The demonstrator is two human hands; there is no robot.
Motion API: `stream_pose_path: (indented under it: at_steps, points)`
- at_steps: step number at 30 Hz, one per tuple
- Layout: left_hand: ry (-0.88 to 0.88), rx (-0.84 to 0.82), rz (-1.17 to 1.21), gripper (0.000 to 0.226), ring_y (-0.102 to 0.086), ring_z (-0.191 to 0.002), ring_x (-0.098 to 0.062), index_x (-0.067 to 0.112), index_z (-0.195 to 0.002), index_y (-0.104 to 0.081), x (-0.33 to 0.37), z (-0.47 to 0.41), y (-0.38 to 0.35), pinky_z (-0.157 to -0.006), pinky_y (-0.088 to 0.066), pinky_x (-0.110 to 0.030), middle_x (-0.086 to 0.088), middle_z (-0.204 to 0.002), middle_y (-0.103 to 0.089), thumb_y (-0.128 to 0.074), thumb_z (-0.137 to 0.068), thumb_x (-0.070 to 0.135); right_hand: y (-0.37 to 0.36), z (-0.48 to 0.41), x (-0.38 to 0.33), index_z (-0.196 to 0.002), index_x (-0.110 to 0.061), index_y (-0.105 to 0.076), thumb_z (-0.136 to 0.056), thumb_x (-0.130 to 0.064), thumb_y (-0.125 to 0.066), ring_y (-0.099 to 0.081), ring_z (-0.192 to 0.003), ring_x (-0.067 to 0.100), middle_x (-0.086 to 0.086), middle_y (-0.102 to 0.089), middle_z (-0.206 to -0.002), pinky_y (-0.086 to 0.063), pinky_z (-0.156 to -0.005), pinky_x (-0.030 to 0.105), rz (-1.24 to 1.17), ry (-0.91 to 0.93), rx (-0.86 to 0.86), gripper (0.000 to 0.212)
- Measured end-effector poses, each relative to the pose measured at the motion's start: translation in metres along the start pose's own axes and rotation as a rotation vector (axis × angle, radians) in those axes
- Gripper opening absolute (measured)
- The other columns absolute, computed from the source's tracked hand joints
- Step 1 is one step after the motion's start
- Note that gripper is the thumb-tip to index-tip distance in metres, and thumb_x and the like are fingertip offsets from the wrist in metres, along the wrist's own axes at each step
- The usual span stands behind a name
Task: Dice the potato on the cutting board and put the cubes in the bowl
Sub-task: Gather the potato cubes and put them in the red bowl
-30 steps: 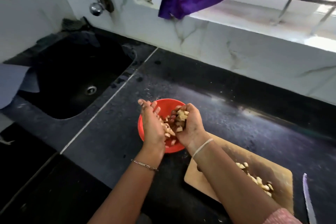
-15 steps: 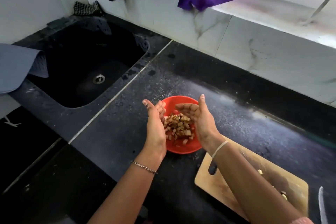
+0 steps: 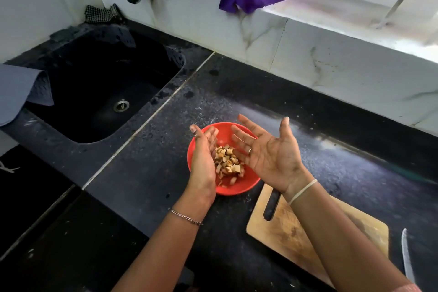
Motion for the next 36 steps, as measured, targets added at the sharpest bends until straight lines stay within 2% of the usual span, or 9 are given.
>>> stream_pose_path:
  at_steps: [4, 7, 14, 19, 24, 28, 31, 33, 36]
  points:
    - [-0.012, -0.008, -0.017, 0.045, -0.052, -0.121, -0.004, 0.025, -0.130, -0.056, -0.001, 0.013, -0.014, -0.099, -0.039, -0.020, 0.009, -0.132, -0.059, -0.035, -0.099, 0.050, 0.006, 0.024, -0.010, -0.137, -0.013, -0.052, -0.089, -0.074, -0.008, -0.046, -0.131, 0.027, 0.014, -0.056, -0.135, -0.030, -0.113, 0.041, -0.150, 0.068, 0.003, 0.089]
    - [-0.031, -0.044, -0.053, 0.023, -0.061, -0.091, -0.005, 0.023, -0.115, -0.064, -0.004, 0.025, -0.029, -0.072, -0.049, -0.017, 0.002, -0.109, -0.069, -0.051, -0.098, 0.030, 0.017, 0.052, -0.018, -0.129, -0.008, -0.058, -0.097, -0.061, -0.018, -0.055, -0.123, 0.026, 0.014, -0.060, -0.129, -0.040, -0.106, 0.039, -0.156, 0.190, 0.096, 0.073]
    - [-0.154, -0.377, -0.274, 0.018, -0.062, -0.106, -0.006, 0.014, -0.109, -0.066, -0.046, 0.063, -0.086, -0.092, -0.049, -0.021, 0.004, -0.110, -0.069, -0.054, -0.096, 0.011, 0.094, 0.151, -0.015, -0.107, -0.003, -0.064, -0.103, -0.024, -0.033, -0.064, -0.111, 0.023, 0.012, -0.069, -0.112, -0.046, -0.099, 0.035, -0.038, 0.508, 0.544, 0.038]
    - [-0.117, -0.532, -0.575, 0.027, -0.056, -0.115, -0.009, 0.023, -0.117, -0.058, -0.099, 0.073, -0.106, -0.097, -0.046, -0.023, 0.008, -0.121, -0.061, -0.057, -0.094, 0.009, 0.145, 0.208, 0.022, -0.124, -0.025, -0.059, -0.104, -0.021, -0.038, -0.050, -0.122, 0.000, -0.011, -0.060, -0.128, -0.037, -0.107, 0.027, 0.869, 0.554, 0.892, 0.029]
    - [-0.164, -0.581, -0.999, 0.053, -0.050, -0.124, -0.014, 0.016, -0.141, -0.045, -0.126, 0.072, -0.109, -0.106, -0.042, -0.036, -0.002, -0.137, -0.052, -0.054, -0.090, 0.004, 0.165, 0.219, 0.079, -0.153, -0.010, -0.001, -0.095, -0.061, -0.016, 0.004, -0.147, 0.012, -0.002, 0.003, -0.159, 0.000, -0.119, 0.030, 1.640, 0.306, 0.956, 0.079]
    - [-0.191, -0.635, -1.110, 0.058, -0.047, -0.126, -0.017, 0.013, -0.145, -0.038, -0.124, 0.078, -0.115, -0.109, -0.037, -0.037, -0.004, -0.135, -0.050, -0.049, -0.090, 0.003, 0.162, 0.210, 0.088, -0.149, 0.005, -0.011, -0.094, -0.064, -0.018, -0.008, -0.147, 0.028, 0.019, -0.013, -0.157, -0.014, -0.117, 0.044, 1.788, 0.266, 1.029, 0.089]
    - [-0.170, -0.690, -1.097, 0.058, -0.048, -0.127, -0.017, 0.013, -0.145, -0.037, -0.122, 0.082, -0.121, -0.110, -0.036, -0.035, -0.004, -0.135, -0.052, -0.049, -0.090, 0.003, 0.156, 0.195, 0.083, -0.149, 0.003, -0.021, -0.092, -0.061, -0.028, -0.018, -0.145, 0.029, 0.017, -0.022, -0.156, -0.008, -0.116, 0.042, 1.856, 0.273, 1.009, 0.086]
    - [-0.175, -0.728, -1.071, 0.056, -0.050, -0.123, -0.014, 0.015, -0.143, -0.040, -0.119, 0.086, -0.124, -0.108, -0.038, -0.030, -0.001, -0.131, -0.055, -0.050, -0.089, 0.003, 0.150, 0.186, 0.078, -0.153, -0.004, -0.010, -0.090, -0.059, -0.027, -0.010, -0.148, 0.024, 0.011, -0.010, -0.160, -0.003, -0.120, 0.036, 1.807, 0.325, 0.942, 0.086]
    - [-0.186, -0.707, -0.966, 0.048, -0.055, -0.113, -0.008, 0.014, -0.134, -0.049, -0.115, 0.088, -0.123, -0.098, -0.042, -0.017, 0.002, -0.122, -0.060, -0.051, -0.088, 0.000, 0.144, 0.174, 0.072, -0.152, -0.008, -0.018, -0.086, -0.055, -0.026, -0.014, -0.146, 0.022, 0.009, -0.018, -0.158, -0.015, -0.120, 0.037, 1.730, 0.393, 0.852, 0.082]
Point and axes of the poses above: each hand's wrist, its own z-axis away from the middle knuckle, its own y-axis out of the back of the hand, x = y × z, the point moved 4 cm from there along -z, towards the middle knuckle
